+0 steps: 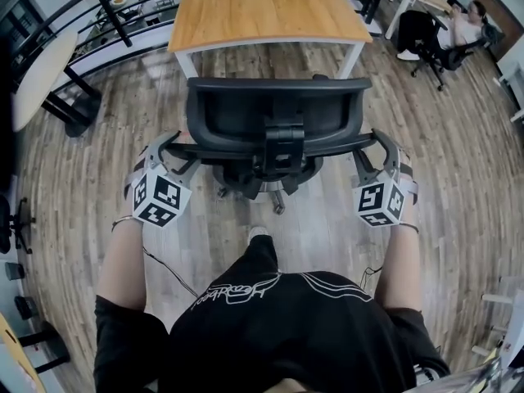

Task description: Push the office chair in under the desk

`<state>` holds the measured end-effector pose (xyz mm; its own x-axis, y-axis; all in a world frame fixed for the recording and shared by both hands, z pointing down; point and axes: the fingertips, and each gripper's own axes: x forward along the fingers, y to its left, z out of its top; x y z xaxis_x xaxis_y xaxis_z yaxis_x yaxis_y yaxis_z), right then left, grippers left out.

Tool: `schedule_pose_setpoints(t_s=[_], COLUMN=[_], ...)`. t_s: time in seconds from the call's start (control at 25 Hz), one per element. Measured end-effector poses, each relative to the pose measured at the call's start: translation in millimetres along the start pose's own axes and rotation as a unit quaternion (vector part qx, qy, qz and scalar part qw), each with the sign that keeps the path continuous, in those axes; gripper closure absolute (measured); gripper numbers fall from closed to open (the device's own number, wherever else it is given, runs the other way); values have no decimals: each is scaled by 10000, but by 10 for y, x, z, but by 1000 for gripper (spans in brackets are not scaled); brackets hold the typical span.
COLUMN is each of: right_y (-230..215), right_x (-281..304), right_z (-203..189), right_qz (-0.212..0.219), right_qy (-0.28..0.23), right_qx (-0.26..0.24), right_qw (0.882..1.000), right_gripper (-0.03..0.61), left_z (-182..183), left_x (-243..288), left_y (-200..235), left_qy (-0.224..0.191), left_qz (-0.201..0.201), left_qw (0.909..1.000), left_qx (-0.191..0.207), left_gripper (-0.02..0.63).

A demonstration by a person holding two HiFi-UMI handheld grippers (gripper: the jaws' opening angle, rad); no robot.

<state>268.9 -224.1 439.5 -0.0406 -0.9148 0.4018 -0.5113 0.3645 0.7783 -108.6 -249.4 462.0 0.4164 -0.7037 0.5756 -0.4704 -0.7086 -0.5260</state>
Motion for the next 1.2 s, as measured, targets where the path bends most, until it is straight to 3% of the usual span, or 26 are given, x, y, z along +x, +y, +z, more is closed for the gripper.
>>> schedule_pose_setpoints(t_s=[1.2], right_y=[-885], right_x=[1787], right_z=[70], right_qz=[-337], right_qy=[741], right_qx=[-105], right_qw=[9966], right_gripper=[313], left_z=[386], left_x=[1479], left_y=[1287], left_qy=[-395], left_qz=[17], left_qw=[9990], left_qx=[211], left_gripper=[341])
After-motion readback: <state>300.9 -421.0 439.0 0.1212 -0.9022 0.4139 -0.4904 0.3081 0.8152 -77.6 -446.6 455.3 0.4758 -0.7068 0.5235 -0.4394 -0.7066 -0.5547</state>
